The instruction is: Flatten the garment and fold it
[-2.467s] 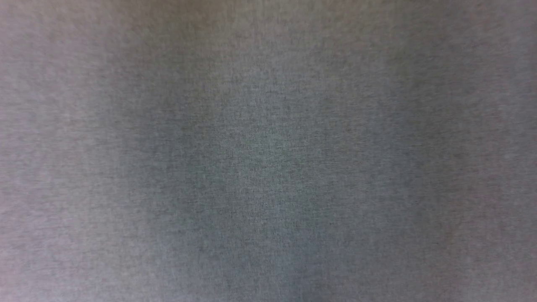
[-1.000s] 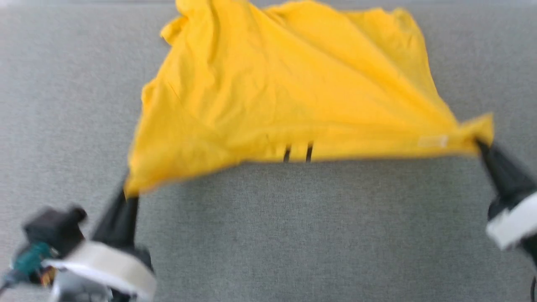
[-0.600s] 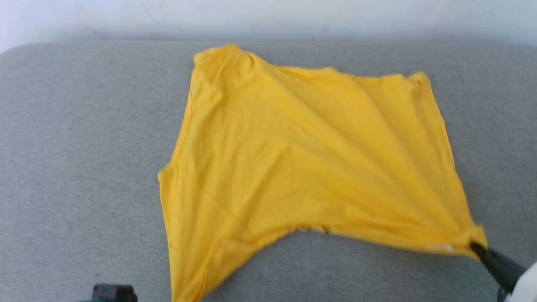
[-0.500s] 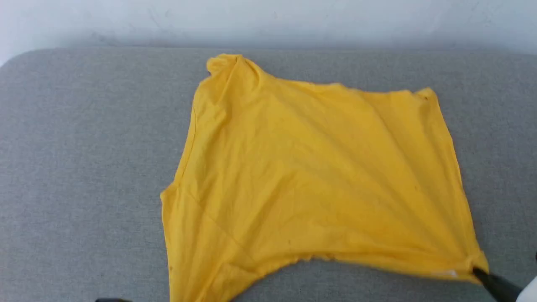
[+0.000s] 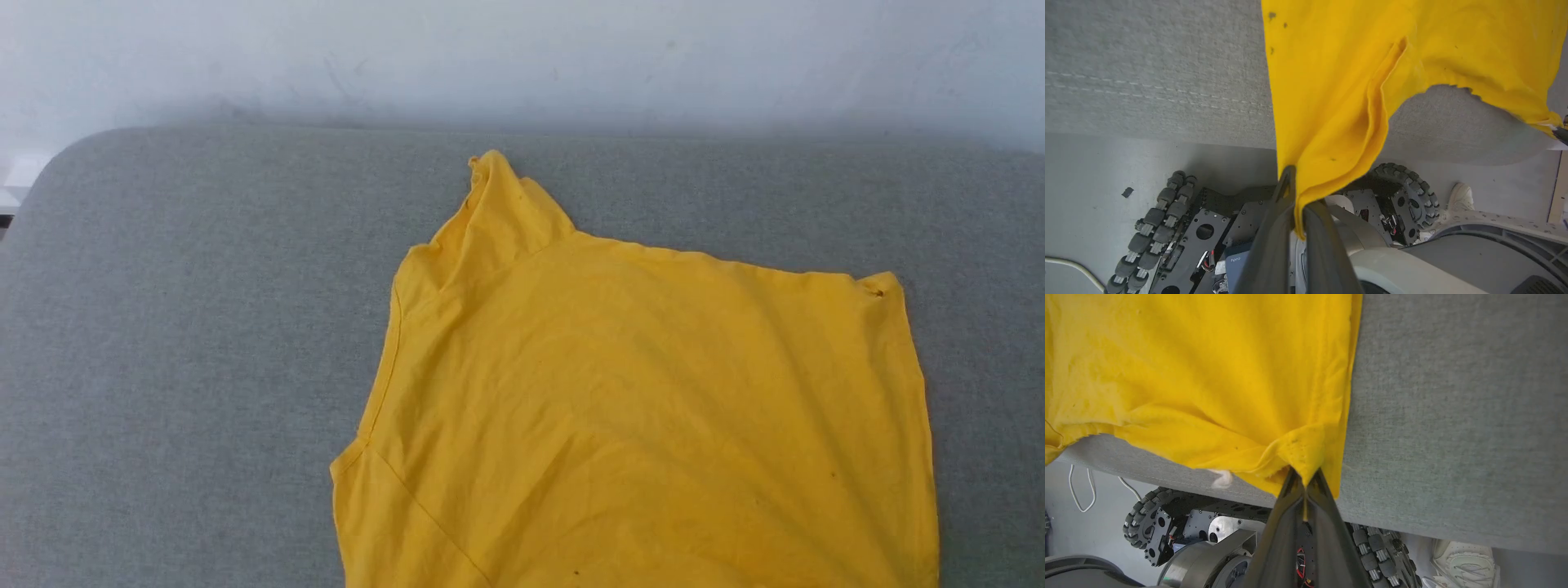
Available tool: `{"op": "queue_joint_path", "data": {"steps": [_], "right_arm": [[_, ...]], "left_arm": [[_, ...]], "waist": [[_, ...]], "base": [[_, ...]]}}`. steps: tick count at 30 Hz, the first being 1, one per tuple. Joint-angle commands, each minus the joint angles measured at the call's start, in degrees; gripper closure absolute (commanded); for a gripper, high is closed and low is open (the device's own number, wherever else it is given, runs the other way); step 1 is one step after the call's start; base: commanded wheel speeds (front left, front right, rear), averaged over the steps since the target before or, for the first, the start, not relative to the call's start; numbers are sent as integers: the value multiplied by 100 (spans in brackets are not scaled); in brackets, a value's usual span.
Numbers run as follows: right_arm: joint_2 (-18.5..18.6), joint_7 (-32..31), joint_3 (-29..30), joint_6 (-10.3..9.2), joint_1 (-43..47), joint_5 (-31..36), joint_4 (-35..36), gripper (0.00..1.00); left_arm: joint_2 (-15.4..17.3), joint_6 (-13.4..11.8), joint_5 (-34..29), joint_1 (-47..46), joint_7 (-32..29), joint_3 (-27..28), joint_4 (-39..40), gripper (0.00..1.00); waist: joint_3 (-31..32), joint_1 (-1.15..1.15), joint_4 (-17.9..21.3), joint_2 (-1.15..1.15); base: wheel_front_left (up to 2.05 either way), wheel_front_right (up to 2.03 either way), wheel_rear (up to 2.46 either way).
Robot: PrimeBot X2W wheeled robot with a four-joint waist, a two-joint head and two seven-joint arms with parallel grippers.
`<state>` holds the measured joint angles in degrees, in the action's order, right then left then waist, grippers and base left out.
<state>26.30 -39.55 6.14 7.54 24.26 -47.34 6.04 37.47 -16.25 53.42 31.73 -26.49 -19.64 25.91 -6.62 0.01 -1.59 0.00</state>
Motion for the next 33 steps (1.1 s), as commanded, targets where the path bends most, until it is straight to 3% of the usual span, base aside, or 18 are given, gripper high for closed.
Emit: {"op": "queue_joint_path", "data": {"steps": [1,9,18,25,33], "right_arm": [[-71,58,107,-5,37,-46,102,100],[-41,762,314,-5,-385,196,568,100],[191,1404,264,-5,-1205,433,615,100],[323,1699,71,-5,-1716,581,337,100],[375,1912,-372,-5,-2258,727,-190,100]], "left_arm": [[40,-3,-64,41,147,125,77,100],[247,43,-782,-705,764,539,528,100],[316,244,-1654,-2166,1110,484,565,100],[49,481,-2026,-3224,1452,266,82,100],[-330,688,-2100,-3883,1681,-18,-1093,100]], "waist": [[43,-1,-21,0],[-46,-1,16,0],[-541,-1,161,0],[-1020,-1,284,0],[-1317,-1,372,0]], "base": [[0,0,0],[0,0,0],[0,0,0],[0,0,0],[0,0,0]]}}
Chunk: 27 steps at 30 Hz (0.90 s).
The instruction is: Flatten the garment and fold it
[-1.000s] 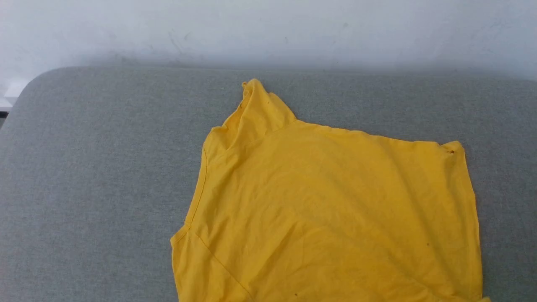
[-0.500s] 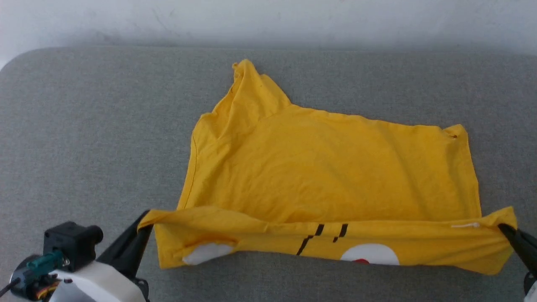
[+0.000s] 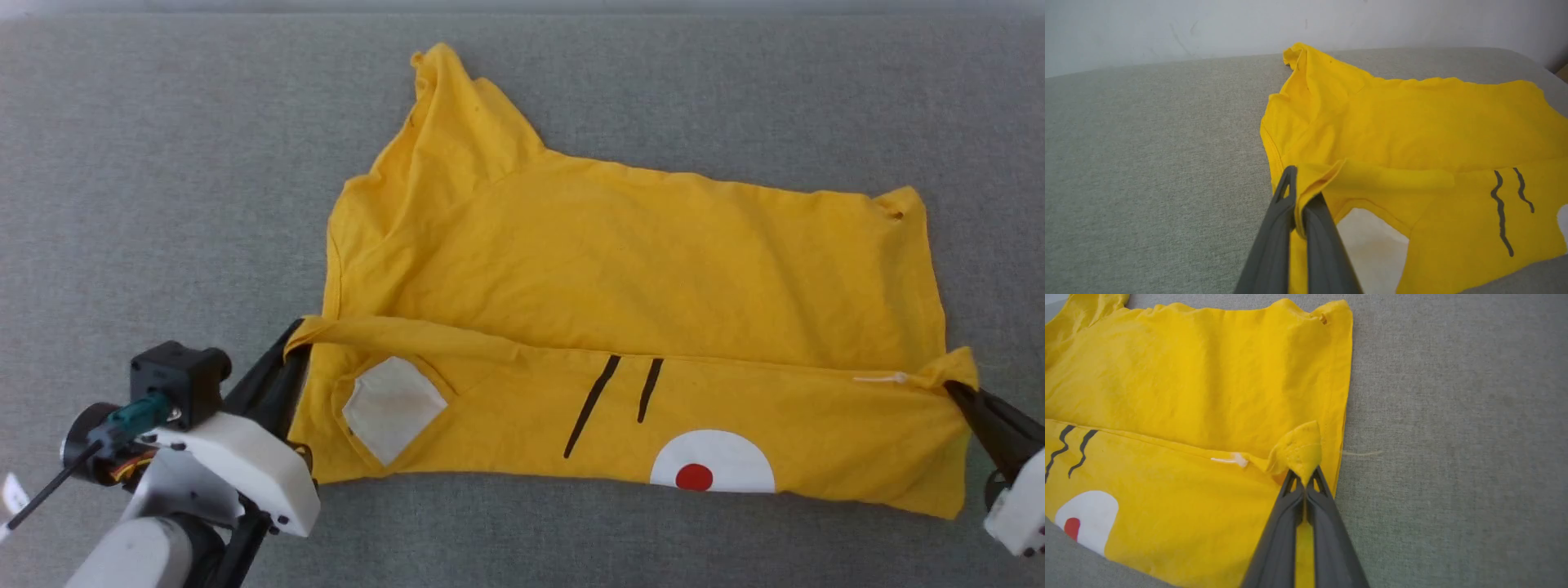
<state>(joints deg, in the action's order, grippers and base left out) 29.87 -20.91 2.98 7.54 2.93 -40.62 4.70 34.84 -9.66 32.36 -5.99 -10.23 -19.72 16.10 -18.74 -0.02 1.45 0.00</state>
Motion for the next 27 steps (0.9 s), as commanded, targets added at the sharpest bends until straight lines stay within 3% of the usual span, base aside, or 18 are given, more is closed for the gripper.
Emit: {"op": "queue_joint_path", "data": {"steps": [1,7,9,11,15,16,17,18,19,27], "right_arm": [[35,58,-138,-5,-184,68,-120,100],[94,128,-490,-5,-464,20,-433,100],[119,115,-567,-5,-519,-6,-519,100],[165,99,-637,-5,-564,-7,-591,100],[213,101,-756,-5,-657,-39,-699,73],[212,103,-781,-5,-679,-58,-727,63],[212,103,-781,-5,-679,-58,-727,63],[213,109,-806,-5,-701,-76,-749,31],[215,128,-832,-5,-724,-93,-764,0],[284,232,-995,-5,-725,-251,-710,0]], "left_arm": [[-108,53,20,-157,75,-34,-248,100],[-337,106,27,-385,82,-217,-935,97],[-385,127,24,-442,8,-304,-1120,79],[-438,151,35,-514,-41,-366,-1255,69],[-543,157,47,-649,-90,-438,-1476,53],[-573,151,51,-684,-81,-443,-1528,38],[-573,151,51,-684,-81,-443,-1528,38],[-608,147,62,-717,-62,-442,-1574,7],[-644,134,72,-746,-27,-430,-1617,0],[-864,5,282,-556,434,-200,-1593,0]], "waist": [[-118,2,71,0],[-203,2,44,0],[-226,2,29,0],[-248,2,12,0],[-282,2,-17,0],[-279,2,-27,0],[-279,2,-27,0],[-274,2,-36,0],[-265,2,-45,0],[41,2,-53,0]], "base": [[0,0,0],[0,0,0],[0,0,0],[0,0,0],[0,0,0],[0,0,0],[0,0,0],[0,0,0],[0,0,0],[0,0,0]]}}
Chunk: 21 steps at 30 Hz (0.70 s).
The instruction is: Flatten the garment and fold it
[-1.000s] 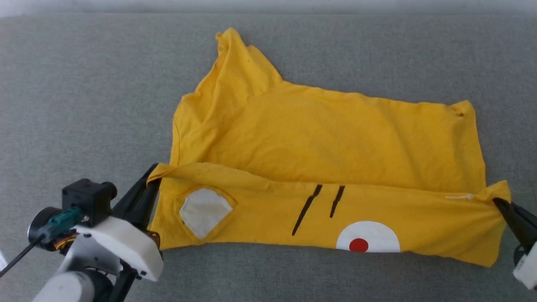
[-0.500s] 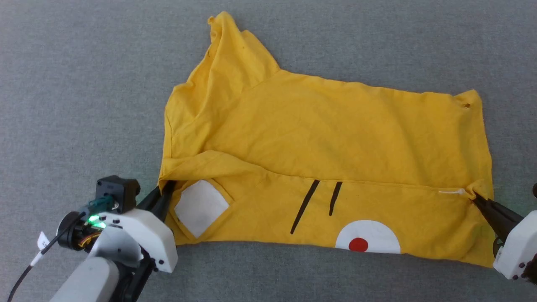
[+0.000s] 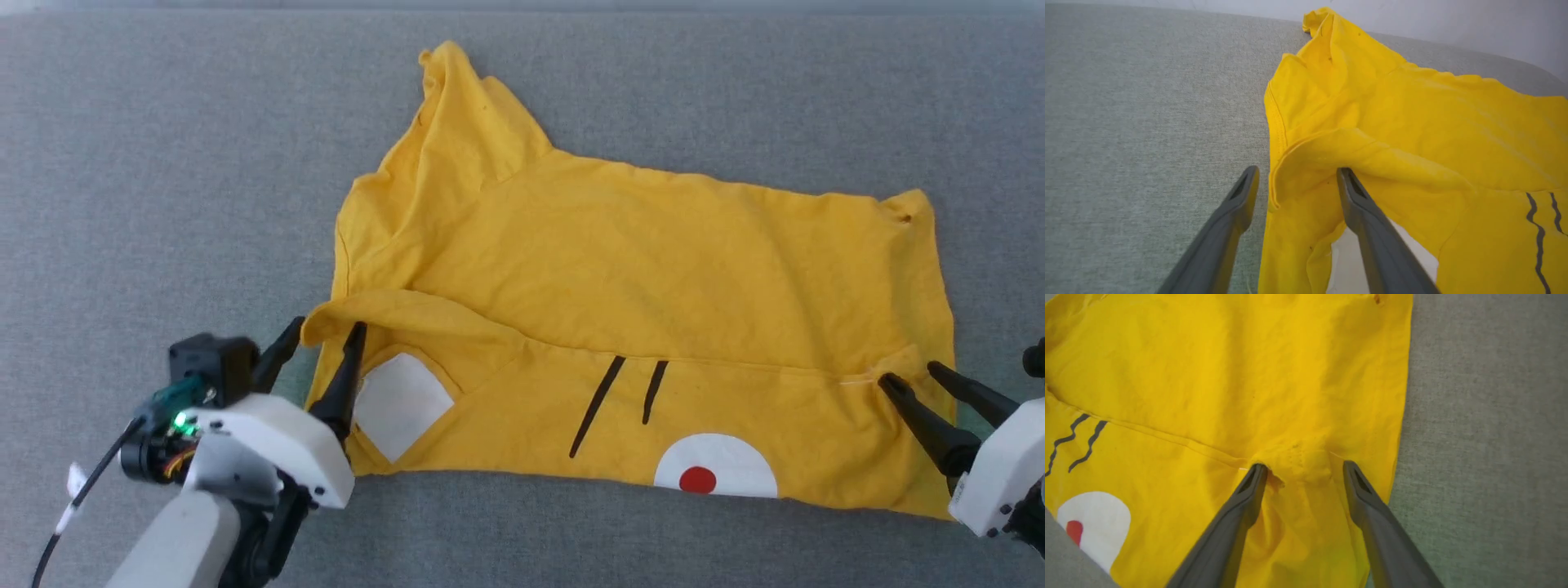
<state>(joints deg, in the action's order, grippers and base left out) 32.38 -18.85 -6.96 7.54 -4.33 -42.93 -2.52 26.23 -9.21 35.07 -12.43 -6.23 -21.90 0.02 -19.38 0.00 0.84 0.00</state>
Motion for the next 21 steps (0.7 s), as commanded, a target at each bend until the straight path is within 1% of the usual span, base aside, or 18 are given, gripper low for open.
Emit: {"op": "queue_joint_path", "data": {"steps": [1,4,6,10,12,14,18,21], "right_arm": [[61,16,4,-5,49,-34,79,0],[94,-27,187,-5,275,-70,340,0],[85,-86,402,-5,509,-19,543,0],[-155,-110,986,-5,1007,220,1014,0],[-317,-44,1230,-5,1188,468,1262,0],[-503,123,1431,-5,1302,807,1482,0],[-1050,625,1658,-5,1427,1341,1769,0],[-1434,1030,1677,-5,1520,1740,1846,0]], "left_arm": [[12,-73,26,176,95,65,91,0],[76,-239,71,522,297,267,462,0],[110,-421,74,809,457,436,798,0],[119,-797,-4,1389,770,698,1411,0],[118,-963,-123,1610,935,772,1638,0],[43,-1119,-245,1778,1206,847,1838,0],[-220,-1299,-415,2021,1757,892,2034,0],[-435,-1391,-566,2181,1978,884,1975,0]], "waist": [[174,0,11,0],[360,0,31,0],[497,0,39,0],[699,0,55,0],[773,0,66,0],[832,0,76,0],[910,0,54,0],[946,0,30,0]], "base": [[0,0,0],[0,0,0],[0,0,0],[0,0,0],[0,0,0],[0,0,0],[0,0,0],[0,0,0]]}}
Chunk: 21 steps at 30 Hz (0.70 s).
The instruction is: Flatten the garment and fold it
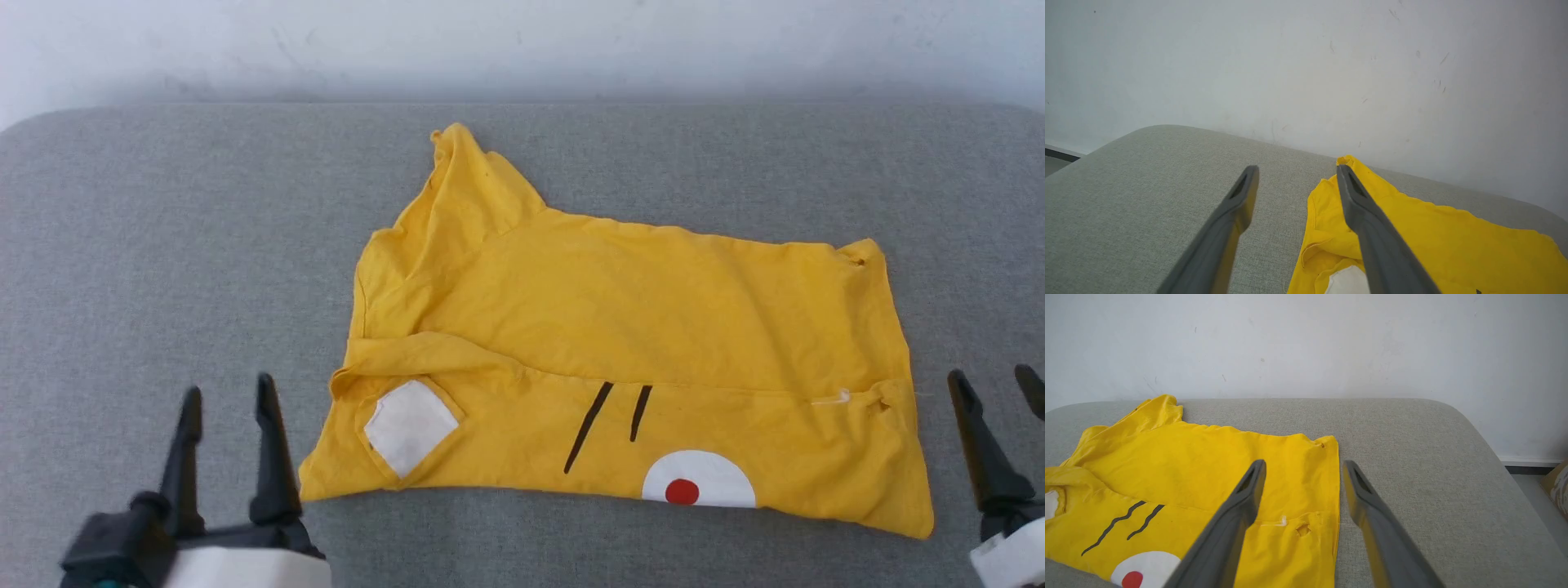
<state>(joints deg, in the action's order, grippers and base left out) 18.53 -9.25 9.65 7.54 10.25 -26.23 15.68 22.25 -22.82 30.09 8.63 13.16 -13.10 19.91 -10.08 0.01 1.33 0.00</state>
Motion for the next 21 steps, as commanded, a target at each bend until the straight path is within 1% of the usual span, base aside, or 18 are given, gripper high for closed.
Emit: {"op": "queue_joint_path", "data": {"steps": [1,5,7,10,13,18,21], "right_arm": [[-167,209,16,-5,100,200,21,0],[-678,638,17,-5,281,420,-114,0],[-726,716,-18,-5,352,537,-183,0],[-739,768,-20,-5,357,624,-227,0],[-681,751,-36,-5,305,679,-234,0],[-610,675,-124,-5,210,656,-251,0],[-579,631,-196,-5,163,630,-298,0]], "left_arm": [[-88,-46,-141,129,74,-30,-74,0],[-283,-57,-294,309,131,-219,-376,0],[-270,-24,-340,331,93,-315,-491,0],[-128,61,-392,225,-132,-417,-587,0],[123,194,-443,8,-586,-536,-698,0],[508,506,-457,-502,-1500,-781,-980,0],[578,714,-215,-721,-2118,-910,-1140,0]], "waist": [[31,-1,-35,0],[93,-1,-107,0],[102,-1,-135,0],[102,-1,-168,0],[73,-1,-196,0],[-58,-1,-221,0],[-143,-1,-200,0]], "base": [[0,0,0],[0,0,0],[0,0,0],[0,0,0],[0,0,0],[0,0,0],[0,0,0]]}}
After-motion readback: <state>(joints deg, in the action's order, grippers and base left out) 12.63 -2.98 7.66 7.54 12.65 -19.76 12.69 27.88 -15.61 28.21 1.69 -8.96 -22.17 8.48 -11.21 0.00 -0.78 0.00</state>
